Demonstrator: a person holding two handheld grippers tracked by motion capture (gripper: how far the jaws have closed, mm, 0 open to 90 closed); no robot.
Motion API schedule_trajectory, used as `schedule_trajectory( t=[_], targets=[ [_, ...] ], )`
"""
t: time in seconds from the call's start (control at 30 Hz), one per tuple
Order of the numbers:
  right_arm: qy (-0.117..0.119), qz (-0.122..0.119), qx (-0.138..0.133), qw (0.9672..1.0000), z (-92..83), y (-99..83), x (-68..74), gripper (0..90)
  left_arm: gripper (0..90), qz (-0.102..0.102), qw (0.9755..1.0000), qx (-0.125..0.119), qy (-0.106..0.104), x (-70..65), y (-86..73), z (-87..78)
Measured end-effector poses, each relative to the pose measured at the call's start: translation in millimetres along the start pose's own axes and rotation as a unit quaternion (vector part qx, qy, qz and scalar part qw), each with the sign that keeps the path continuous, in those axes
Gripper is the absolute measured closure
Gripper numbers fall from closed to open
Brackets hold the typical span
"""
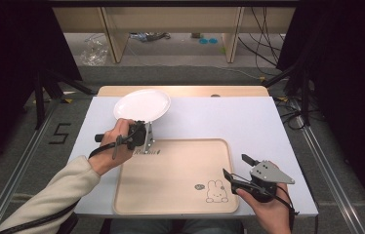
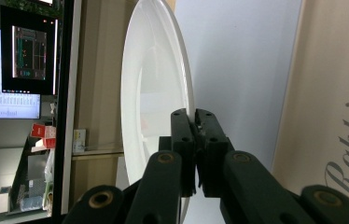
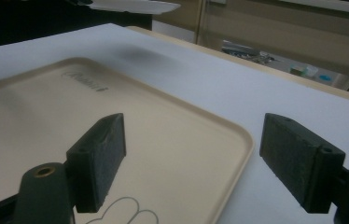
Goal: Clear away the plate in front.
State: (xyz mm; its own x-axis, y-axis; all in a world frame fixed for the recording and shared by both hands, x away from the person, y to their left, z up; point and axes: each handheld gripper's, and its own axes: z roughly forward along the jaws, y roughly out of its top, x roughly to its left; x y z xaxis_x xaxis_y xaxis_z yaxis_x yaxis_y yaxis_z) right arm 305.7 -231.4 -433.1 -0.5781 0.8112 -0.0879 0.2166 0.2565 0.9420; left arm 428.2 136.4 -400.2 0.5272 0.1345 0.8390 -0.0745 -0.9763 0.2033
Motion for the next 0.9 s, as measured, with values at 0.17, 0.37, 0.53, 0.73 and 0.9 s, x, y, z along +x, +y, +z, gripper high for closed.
schedule_trajectory(
  t=[0.17, 0.37, 0.53, 0.73, 0.9],
  targets=[
    [-0.001, -0.001, 0.001, 1.0000, -0.1, 0.0, -0.1, 23.6, 87.4, 0.004, 1.0000, -0.003, 0.002, -1.0, 0.3, -3.5],
    [-0.001, -0.001, 0.001, 1.0000, 0.0, 0.0, -0.1, 23.6, 87.4, 0.002, 1.0000, -0.006, 0.000, -3.8, 1.6, -8.8],
    [-0.002, -0.002, 0.008, 1.0000, -1.1, 0.2, -0.5, 23.6, 87.4, 0.010, 0.9999, -0.009, 0.000, -4.5, 3.6, -13.1],
    [-0.002, -0.002, 0.008, 1.0000, -1.0, 0.3, -0.5, 23.6, 87.4, 0.011, 0.9999, -0.011, 0.003, -6.0, 5.1, -18.3],
    [-0.001, 0.001, 0.008, 1.0000, -1.1, 0.2, -0.2, 23.6, 87.4, 0.013, 0.9998, -0.014, 0.005, -6.3, 6.0, -23.3]
  ],
)
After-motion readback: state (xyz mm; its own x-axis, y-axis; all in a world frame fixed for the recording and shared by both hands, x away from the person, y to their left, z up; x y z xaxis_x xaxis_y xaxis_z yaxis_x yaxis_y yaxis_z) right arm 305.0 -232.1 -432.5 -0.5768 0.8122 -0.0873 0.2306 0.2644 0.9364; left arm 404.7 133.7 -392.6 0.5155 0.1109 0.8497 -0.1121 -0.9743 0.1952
